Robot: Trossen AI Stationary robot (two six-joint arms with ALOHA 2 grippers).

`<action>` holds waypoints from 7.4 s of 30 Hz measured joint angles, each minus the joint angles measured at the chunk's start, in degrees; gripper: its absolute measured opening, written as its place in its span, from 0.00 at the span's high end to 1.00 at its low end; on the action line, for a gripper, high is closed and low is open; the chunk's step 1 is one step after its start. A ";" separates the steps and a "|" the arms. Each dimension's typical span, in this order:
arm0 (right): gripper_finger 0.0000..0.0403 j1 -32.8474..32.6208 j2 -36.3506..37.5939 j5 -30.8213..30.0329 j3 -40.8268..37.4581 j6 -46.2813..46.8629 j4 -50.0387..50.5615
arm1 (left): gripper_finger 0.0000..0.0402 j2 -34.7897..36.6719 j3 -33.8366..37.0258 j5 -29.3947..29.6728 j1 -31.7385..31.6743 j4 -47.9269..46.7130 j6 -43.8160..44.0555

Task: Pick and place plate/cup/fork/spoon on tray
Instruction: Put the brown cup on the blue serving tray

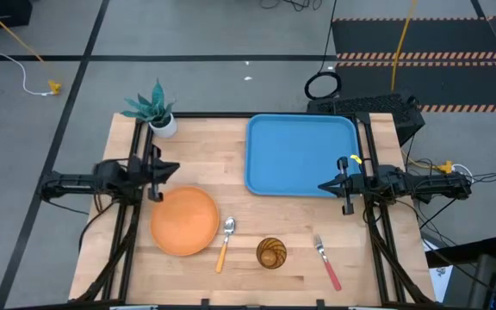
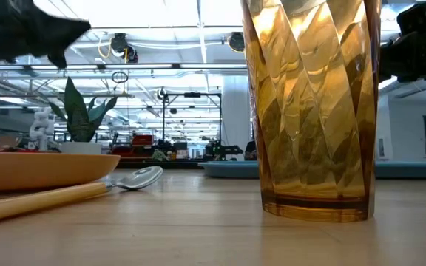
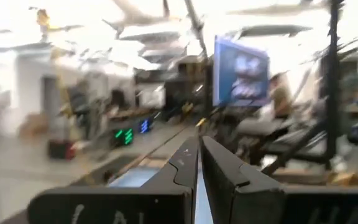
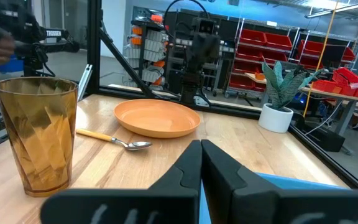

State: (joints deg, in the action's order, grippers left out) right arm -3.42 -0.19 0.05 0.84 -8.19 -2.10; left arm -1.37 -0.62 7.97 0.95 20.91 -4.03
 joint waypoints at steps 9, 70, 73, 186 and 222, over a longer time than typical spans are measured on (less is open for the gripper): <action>1.00 0.00 0.00 0.00 0.00 1.45 -0.44 | 0.94 -12.07 -7.49 -6.47 4.71 13.50 -1.61; 1.00 -0.07 -12.66 -0.30 0.00 25.37 -6.96 | 0.72 -113.46 -117.90 -12.87 24.84 -70.30 -19.37; 1.00 -0.07 -12.66 -0.36 0.00 25.12 -7.15 | 0.69 -116.04 -117.90 -12.90 24.78 -70.50 -21.24; 1.00 -11.15 -48.24 -37.42 37.48 2.94 8.43 | 0.98 -113.42 -117.63 -11.02 -23.20 -73.94 -41.40; 1.00 -10.93 -48.19 -37.33 36.22 2.94 6.66 | 0.80 -125.16 -117.59 -11.13 -30.32 -69.59 -43.29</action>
State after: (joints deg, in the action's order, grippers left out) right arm -14.35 -48.38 -37.28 37.06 -5.26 4.56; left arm -126.53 -118.21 -3.17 -29.36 -48.68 -47.33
